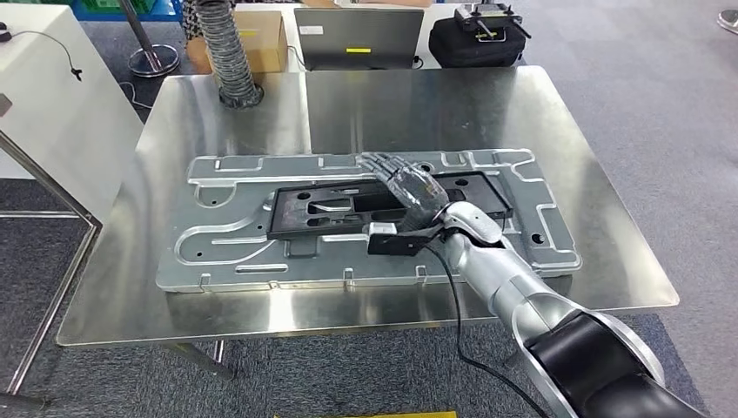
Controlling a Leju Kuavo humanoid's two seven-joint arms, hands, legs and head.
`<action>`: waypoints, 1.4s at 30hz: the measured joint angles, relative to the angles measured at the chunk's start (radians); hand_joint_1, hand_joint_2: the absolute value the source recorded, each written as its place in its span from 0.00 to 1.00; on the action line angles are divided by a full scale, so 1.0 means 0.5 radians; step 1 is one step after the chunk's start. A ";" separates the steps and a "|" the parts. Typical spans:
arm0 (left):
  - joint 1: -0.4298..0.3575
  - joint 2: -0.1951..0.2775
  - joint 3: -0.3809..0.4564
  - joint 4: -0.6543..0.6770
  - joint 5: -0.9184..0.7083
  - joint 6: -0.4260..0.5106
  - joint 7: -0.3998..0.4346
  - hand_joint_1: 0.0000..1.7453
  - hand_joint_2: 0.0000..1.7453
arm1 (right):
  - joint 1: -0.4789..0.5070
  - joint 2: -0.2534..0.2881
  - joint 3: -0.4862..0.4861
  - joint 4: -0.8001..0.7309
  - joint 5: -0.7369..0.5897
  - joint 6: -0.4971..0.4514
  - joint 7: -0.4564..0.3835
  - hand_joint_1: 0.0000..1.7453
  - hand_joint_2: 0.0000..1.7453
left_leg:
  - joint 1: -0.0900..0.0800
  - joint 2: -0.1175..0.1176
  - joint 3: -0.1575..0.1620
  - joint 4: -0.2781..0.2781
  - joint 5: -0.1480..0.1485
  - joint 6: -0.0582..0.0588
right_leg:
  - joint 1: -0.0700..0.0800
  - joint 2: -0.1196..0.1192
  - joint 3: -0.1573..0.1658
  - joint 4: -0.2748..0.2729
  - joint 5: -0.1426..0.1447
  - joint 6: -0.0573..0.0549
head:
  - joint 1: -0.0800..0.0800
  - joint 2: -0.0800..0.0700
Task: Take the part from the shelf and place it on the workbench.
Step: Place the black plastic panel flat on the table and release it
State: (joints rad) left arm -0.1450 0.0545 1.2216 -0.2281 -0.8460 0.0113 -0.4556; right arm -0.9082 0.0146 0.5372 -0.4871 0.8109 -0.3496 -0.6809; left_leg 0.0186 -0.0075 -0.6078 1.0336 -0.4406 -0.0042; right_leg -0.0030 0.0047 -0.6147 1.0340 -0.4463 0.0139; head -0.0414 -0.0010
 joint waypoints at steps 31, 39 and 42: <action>0.120 -0.041 0.109 0.000 0.158 -0.107 -0.096 0.00 0.00 | 2.008 -0.332 -1.689 -2.581 -0.571 -0.699 -0.032 0.00 0.00 | -0.012 -0.001 0.121 -0.022 -0.079 0.039 | -0.002 -0.016 0.011 -0.007 0.013 0.025 | 0.000 0.000; 0.120 -0.046 0.120 0.000 0.151 -0.103 -0.104 0.00 0.00 | 2.145 -0.254 -1.906 -2.325 -0.580 -0.697 -0.030 0.00 0.00 | -0.020 0.013 -0.022 -0.026 0.039 0.070 | -0.020 -0.011 0.007 0.368 -0.263 0.054 | 0.000 0.000; 0.119 -0.050 0.141 0.000 0.110 -0.105 -0.120 0.00 0.00 | 2.161 -0.230 -1.966 -2.217 -0.571 -0.678 -0.007 0.00 0.00 | -0.024 0.013 -0.049 -0.027 0.081 0.045 | -0.006 -0.011 0.274 -0.027 -0.184 0.023 | 0.000 0.000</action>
State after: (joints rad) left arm -0.0855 0.0296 1.2923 -0.2279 -0.7912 -0.0413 -0.5156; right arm 0.1725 -0.1005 -0.4460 -1.5959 0.5256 -0.6884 -0.6844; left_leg 0.0068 -0.0009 -0.6325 1.0200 -0.4001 0.0184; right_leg -0.0060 -0.0009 -0.4778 1.0205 -0.5383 0.0254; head -0.0415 -0.0011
